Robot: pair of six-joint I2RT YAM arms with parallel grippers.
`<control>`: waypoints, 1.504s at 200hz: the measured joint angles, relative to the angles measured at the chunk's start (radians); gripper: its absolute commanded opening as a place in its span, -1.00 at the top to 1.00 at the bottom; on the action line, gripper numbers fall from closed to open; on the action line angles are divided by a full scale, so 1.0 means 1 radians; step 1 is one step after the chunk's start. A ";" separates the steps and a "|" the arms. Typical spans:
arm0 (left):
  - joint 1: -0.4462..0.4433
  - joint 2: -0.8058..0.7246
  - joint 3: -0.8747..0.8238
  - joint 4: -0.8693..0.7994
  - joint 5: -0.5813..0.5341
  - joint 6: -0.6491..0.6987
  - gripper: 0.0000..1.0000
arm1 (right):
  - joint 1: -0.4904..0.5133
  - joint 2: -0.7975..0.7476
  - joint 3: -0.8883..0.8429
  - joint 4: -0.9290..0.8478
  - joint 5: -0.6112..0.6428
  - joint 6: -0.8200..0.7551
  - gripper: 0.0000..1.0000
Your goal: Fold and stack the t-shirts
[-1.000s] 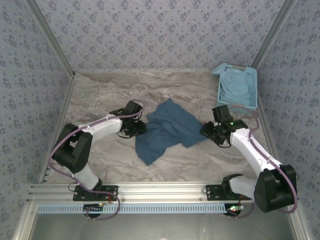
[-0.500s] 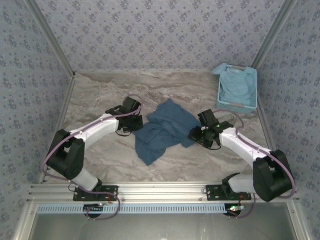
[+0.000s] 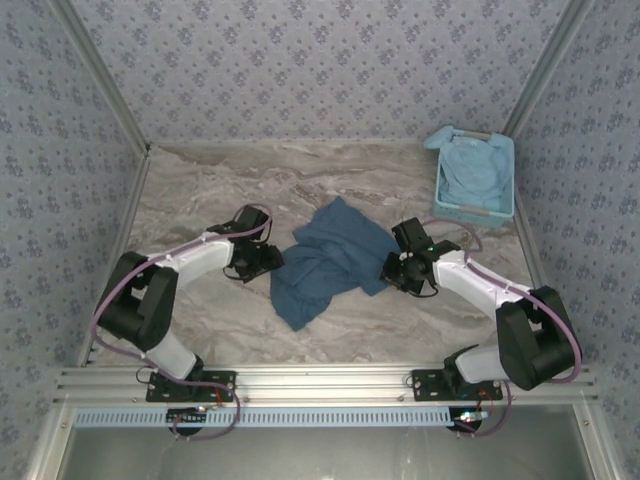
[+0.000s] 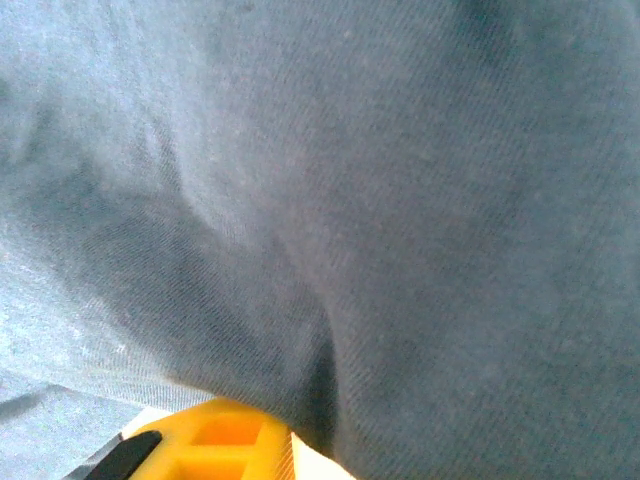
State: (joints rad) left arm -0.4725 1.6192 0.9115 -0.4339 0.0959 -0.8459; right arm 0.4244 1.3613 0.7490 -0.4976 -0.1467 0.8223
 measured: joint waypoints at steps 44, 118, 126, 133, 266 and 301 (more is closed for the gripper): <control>0.011 0.053 0.013 0.037 0.001 -0.025 0.10 | -0.013 0.000 0.000 -0.004 -0.001 -0.004 0.56; 0.014 0.077 0.055 0.072 -0.041 -0.015 1.00 | -0.037 -0.008 0.007 -0.012 -0.011 -0.028 0.90; 0.012 0.075 0.065 0.086 -0.044 -0.011 1.00 | -0.038 -0.010 0.013 -0.015 -0.011 -0.032 0.95; 0.012 0.072 0.072 0.095 -0.045 -0.010 1.00 | -0.039 -0.013 0.021 -0.020 -0.011 -0.035 1.00; 0.028 -0.175 0.075 0.066 -0.037 0.008 1.00 | -0.185 -0.098 0.163 -0.092 -0.053 -0.059 1.00; 0.052 -0.224 0.080 0.053 -0.037 0.030 1.00 | -0.222 -0.097 0.252 -0.071 -0.113 -0.051 1.00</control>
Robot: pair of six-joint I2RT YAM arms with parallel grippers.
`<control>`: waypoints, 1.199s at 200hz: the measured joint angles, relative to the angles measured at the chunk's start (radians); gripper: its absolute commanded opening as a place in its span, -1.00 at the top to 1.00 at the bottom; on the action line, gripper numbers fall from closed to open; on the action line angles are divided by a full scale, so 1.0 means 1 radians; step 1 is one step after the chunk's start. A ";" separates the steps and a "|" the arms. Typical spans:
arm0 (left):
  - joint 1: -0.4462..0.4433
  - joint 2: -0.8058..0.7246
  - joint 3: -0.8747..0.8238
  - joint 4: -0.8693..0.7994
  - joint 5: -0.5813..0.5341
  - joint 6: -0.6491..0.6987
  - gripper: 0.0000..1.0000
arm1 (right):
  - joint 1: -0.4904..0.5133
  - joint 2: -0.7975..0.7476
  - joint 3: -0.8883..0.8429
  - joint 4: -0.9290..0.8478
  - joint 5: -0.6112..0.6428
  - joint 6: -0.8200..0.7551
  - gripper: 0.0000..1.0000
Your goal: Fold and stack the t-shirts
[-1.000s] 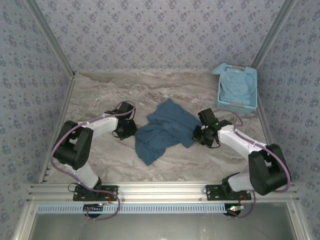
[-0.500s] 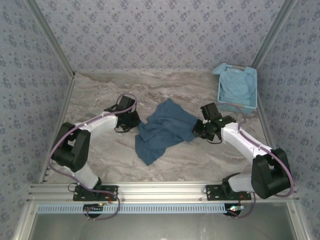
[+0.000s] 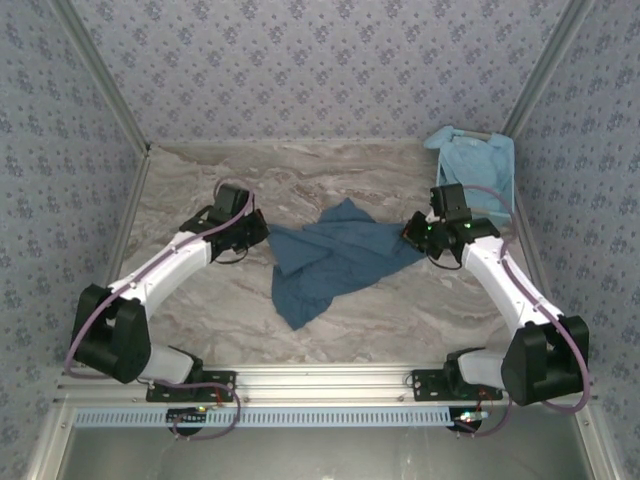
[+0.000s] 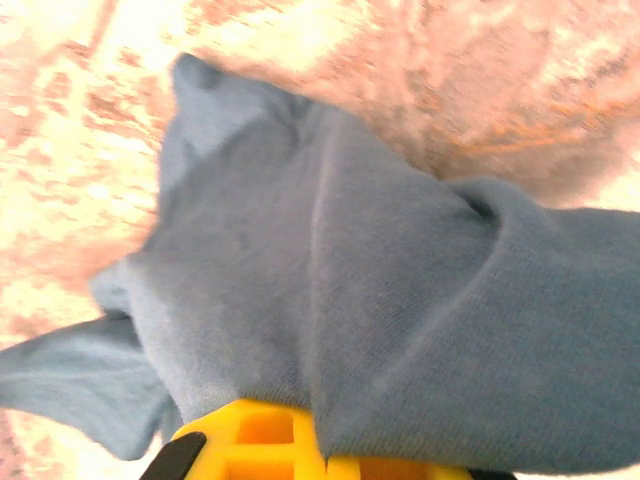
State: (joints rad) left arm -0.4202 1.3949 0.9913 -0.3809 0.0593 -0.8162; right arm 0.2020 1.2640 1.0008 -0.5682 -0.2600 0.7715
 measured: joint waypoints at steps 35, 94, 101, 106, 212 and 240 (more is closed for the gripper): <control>0.015 -0.005 0.063 -0.017 0.006 0.015 1.00 | -0.013 0.014 0.091 0.071 -0.088 0.042 1.00; 0.077 -0.060 0.343 -0.064 -0.016 0.050 1.00 | -0.032 0.074 0.338 0.226 -0.177 0.098 1.00; 0.084 -0.074 0.375 -0.065 -0.025 0.056 1.00 | -0.034 0.079 0.364 0.250 -0.185 0.101 1.00; 0.087 -0.084 0.395 -0.065 -0.030 0.061 1.00 | -0.035 0.081 0.380 0.267 -0.190 0.104 1.00; 0.091 -0.362 0.721 -0.145 -0.174 0.188 1.00 | -0.041 -0.156 0.447 0.571 -0.227 0.223 1.00; 0.091 -0.329 0.930 -0.147 -0.196 0.224 1.00 | -0.041 -0.202 0.529 0.623 -0.211 0.234 1.00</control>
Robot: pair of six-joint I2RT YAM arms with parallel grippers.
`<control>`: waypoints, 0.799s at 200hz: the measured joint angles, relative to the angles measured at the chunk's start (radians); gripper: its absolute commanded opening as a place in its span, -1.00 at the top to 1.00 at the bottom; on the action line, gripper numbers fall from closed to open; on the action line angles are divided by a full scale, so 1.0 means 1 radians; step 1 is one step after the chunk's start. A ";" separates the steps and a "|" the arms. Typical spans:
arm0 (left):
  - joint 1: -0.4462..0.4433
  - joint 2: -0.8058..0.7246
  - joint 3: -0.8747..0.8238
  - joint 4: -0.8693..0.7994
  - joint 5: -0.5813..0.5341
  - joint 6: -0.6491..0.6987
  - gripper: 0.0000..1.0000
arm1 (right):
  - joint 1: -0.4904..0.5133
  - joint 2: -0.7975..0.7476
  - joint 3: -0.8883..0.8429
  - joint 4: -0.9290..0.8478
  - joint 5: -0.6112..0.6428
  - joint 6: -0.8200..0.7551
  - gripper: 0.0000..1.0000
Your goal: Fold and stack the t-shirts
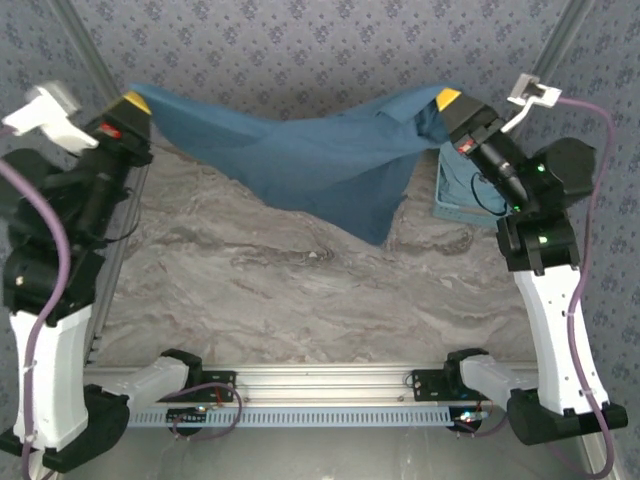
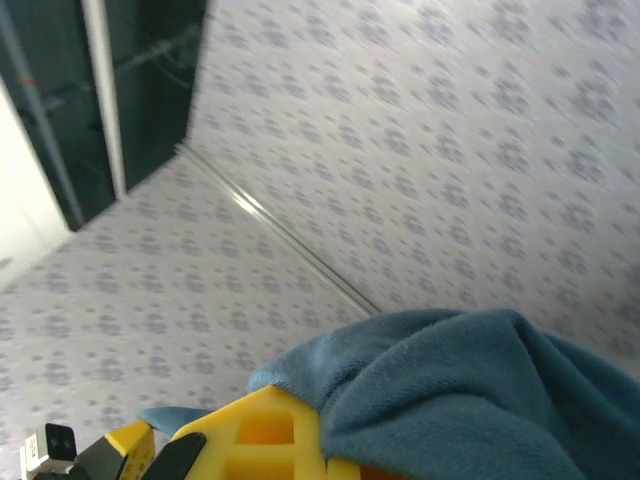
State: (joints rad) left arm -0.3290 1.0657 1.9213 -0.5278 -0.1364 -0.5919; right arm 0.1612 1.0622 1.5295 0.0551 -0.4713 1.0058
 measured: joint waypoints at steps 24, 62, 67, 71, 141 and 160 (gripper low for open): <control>0.000 0.053 0.170 0.013 -0.011 0.028 1.00 | 0.000 0.012 0.075 0.055 0.019 0.005 1.00; 0.015 0.264 0.443 0.023 -0.028 0.083 1.00 | 0.018 0.074 0.129 0.096 0.070 0.011 1.00; 0.028 0.304 0.484 0.021 -0.027 0.083 1.00 | 0.026 0.086 0.132 0.095 0.082 0.011 1.00; 0.041 0.341 0.519 0.020 -0.021 0.083 1.00 | 0.034 0.096 0.132 0.092 0.095 0.011 1.00; 0.247 1.100 0.950 -0.129 0.078 0.014 1.00 | 0.156 0.534 0.172 -0.085 0.299 -0.023 0.90; 0.291 1.256 0.951 -0.212 0.114 0.000 0.23 | 0.163 0.719 0.196 -0.147 0.252 -0.026 0.17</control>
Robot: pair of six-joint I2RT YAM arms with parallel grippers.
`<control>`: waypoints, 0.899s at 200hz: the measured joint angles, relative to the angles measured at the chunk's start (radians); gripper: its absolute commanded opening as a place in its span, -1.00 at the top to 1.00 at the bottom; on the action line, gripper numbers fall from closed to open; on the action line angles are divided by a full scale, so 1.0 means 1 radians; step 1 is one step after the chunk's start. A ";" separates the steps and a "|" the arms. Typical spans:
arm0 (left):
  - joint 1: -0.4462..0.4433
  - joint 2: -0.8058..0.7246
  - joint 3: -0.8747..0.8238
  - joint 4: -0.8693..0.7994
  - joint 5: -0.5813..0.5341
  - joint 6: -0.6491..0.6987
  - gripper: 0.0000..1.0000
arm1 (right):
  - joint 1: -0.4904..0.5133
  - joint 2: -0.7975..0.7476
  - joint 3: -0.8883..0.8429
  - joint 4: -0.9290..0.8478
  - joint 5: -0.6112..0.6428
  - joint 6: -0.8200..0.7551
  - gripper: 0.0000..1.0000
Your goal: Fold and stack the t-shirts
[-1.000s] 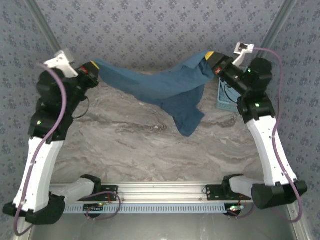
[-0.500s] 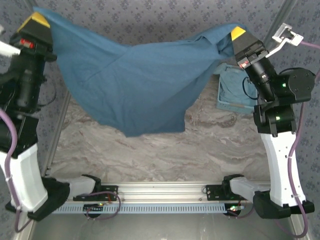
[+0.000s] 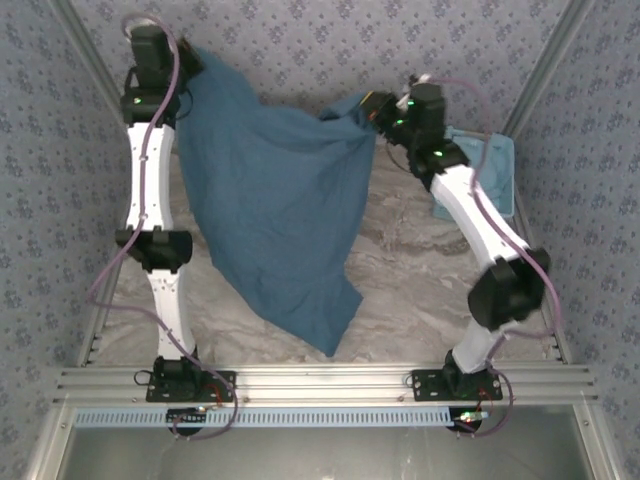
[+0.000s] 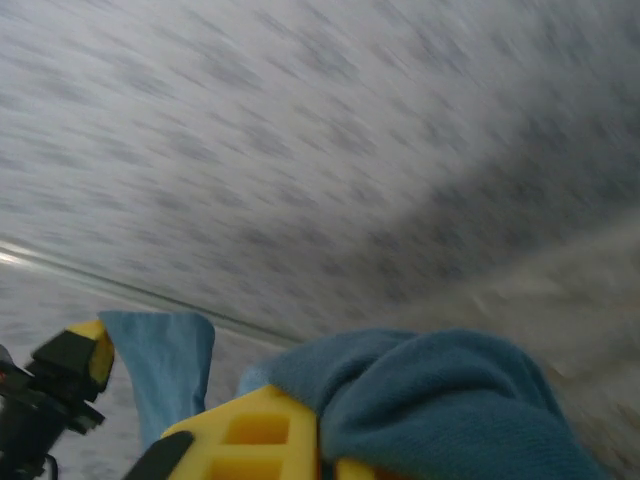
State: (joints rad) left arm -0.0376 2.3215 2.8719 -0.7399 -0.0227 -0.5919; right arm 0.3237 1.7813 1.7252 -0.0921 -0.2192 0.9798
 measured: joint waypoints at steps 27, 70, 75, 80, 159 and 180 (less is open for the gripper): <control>0.031 0.132 0.000 -0.195 0.019 0.003 -0.16 | 0.003 0.148 -0.053 -0.092 -0.068 -0.008 -0.20; -0.118 -0.058 -0.272 -0.404 -0.054 0.056 -0.18 | 0.037 -0.101 -0.426 -0.101 -0.050 -0.040 -0.14; -0.148 -0.132 -0.391 -0.394 -0.054 0.053 -0.18 | 0.040 -0.146 -0.466 -0.098 -0.050 -0.046 -0.13; -0.177 -0.207 -0.516 -0.369 -0.052 0.045 -0.18 | 0.041 -0.189 -0.504 -0.091 -0.048 -0.051 -0.11; -0.576 -0.848 -1.760 -0.068 0.205 -0.286 0.05 | 0.014 -0.459 -0.823 -0.172 -0.019 -0.153 -0.05; -0.636 -0.801 -1.873 -0.022 0.229 -0.357 0.23 | 0.014 -0.467 -0.833 -0.180 -0.020 -0.170 -0.03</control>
State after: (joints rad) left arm -0.6735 1.5208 0.9989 -0.7620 0.2066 -0.9485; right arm 0.3382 1.3144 0.8925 -0.2718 -0.2390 0.8101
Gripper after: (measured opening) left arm 0.423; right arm 0.518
